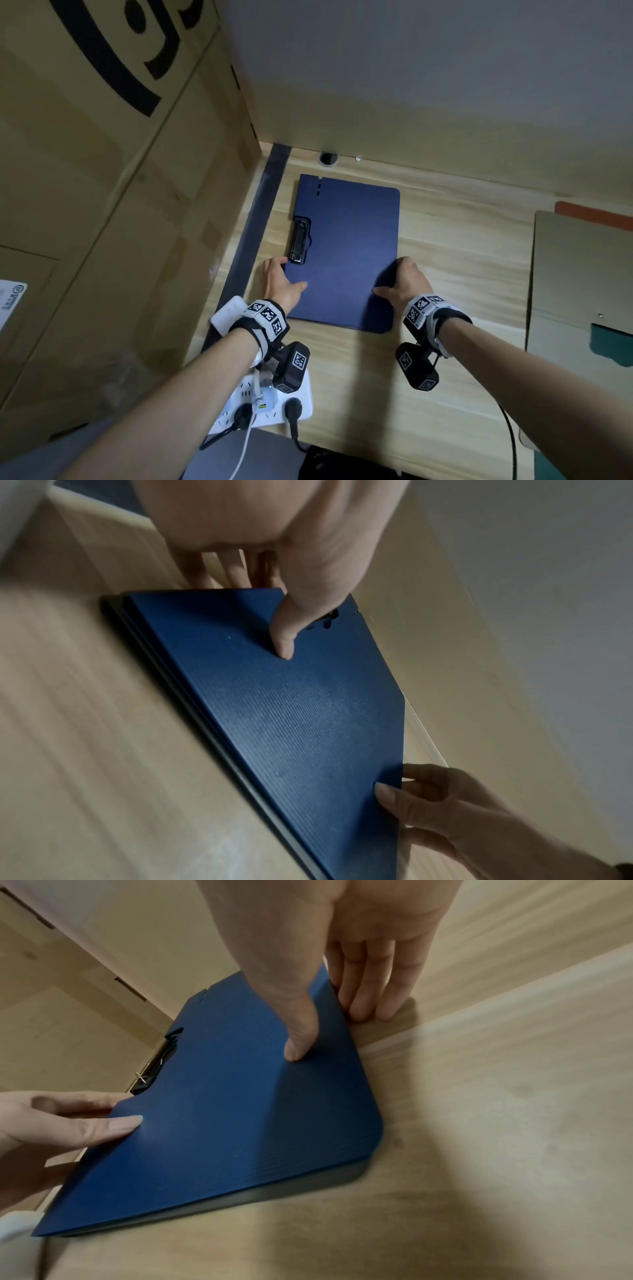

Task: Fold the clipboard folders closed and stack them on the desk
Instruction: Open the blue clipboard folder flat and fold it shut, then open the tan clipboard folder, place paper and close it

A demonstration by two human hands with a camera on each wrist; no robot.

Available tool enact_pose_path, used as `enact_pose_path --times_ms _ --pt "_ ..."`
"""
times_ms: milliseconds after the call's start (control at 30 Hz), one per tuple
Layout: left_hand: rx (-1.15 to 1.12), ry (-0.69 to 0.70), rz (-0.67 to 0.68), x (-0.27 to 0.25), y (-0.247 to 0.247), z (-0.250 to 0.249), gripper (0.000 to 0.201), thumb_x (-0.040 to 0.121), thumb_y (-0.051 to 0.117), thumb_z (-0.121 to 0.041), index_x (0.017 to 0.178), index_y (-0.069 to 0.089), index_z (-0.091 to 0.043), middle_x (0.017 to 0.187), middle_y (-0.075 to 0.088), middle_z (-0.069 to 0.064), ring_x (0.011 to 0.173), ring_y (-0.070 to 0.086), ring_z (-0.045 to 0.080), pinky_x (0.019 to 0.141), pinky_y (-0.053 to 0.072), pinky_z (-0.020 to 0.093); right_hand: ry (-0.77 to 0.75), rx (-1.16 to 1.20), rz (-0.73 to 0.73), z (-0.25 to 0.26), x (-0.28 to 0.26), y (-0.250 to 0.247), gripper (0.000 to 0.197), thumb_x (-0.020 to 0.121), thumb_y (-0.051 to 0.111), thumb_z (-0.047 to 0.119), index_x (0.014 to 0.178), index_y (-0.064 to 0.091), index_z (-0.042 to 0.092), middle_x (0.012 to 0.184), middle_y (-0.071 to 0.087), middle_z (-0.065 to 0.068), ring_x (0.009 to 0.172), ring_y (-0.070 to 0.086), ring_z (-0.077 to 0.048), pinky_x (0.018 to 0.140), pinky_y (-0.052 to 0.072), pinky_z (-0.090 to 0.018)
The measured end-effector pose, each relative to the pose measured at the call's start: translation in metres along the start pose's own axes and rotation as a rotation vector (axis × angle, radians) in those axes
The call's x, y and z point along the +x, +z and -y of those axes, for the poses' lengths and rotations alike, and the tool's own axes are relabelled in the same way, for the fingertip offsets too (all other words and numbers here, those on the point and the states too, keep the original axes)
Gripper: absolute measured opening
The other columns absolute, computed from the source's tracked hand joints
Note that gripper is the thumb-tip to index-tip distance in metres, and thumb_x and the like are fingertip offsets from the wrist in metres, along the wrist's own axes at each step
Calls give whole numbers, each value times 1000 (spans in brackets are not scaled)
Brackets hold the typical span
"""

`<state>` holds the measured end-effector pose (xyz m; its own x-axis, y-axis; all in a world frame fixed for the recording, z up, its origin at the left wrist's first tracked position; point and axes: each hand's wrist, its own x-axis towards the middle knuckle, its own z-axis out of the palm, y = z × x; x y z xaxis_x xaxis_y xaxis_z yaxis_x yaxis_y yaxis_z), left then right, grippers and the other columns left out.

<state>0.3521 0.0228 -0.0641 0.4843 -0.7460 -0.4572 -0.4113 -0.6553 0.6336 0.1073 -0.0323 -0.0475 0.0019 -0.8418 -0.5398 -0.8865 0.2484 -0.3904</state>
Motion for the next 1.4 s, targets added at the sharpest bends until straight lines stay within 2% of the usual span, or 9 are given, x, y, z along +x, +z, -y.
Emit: enact_pose_path --times_ms 100,500,833,1000,1067,1133,1200,1300,1400 --pt "-6 -7 -9 2 0 3 62 74 79 -10 127 48 -11 133 42 6 125 44 23 102 36 30 7 -38 8 6 0 1 71 70 83 34 120 41 6 125 52 -16 111 57 -37 92 47 -41" --pt "41 1 -18 4 4 -1 60 72 80 -11 125 51 -11 130 45 6 126 44 25 106 39 35 45 -62 -42 6 -5 6 67 72 82 29 117 39 4 124 48 -16 105 58 -42 86 46 -43" --pt "186 100 75 -36 56 -35 60 74 79 -19 125 50 -11 130 46 5 126 42 23 104 32 27 166 -49 -73 -65 -21 -21 68 70 83 27 119 40 5 124 48 -16 104 58 -42 87 48 -44" --pt "322 133 101 -43 64 -39 65 70 79 -34 125 49 -17 129 51 2 125 44 23 106 38 33 151 -6 -87 -86 -24 -23 70 68 84 30 119 42 7 124 48 -15 102 59 -41 87 49 -43" --pt "224 65 115 -44 62 -46 79 66 83 -25 133 43 -16 133 51 4 126 45 23 108 39 35 136 11 -63 -90 -23 -27 72 68 84 33 121 42 9 126 47 -13 105 58 -40 88 48 -41" --pt "52 -23 129 -43 57 -57 92 69 80 -7 145 30 -15 143 44 8 131 43 24 107 36 27 107 2 -32 -96 -24 -35 75 70 82 38 126 41 10 129 47 -13 109 57 -38 91 47 -41" --pt "-27 -55 115 -44 53 -72 92 73 73 1 149 23 -12 150 36 10 137 37 26 106 31 25 82 7 -41 -108 -26 -48 79 73 78 45 132 39 11 132 48 -12 112 57 -35 93 48 -41" --pt "-5 21 0 -47 56 -95 83 73 72 -7 145 31 -11 144 44 10 136 37 28 114 28 37 76 26 -98 -139 -33 -71 75 76 73 50 133 40 14 130 52 -10 111 59 -30 93 49 -42" --pt "-103 119 -12 -58 81 -121 64 75 69 -8 133 43 -12 128 54 6 120 50 26 104 42 41 117 17 -143 -181 -45 -95 63 81 71 43 130 43 14 126 54 -10 109 59 -27 93 49 -44"
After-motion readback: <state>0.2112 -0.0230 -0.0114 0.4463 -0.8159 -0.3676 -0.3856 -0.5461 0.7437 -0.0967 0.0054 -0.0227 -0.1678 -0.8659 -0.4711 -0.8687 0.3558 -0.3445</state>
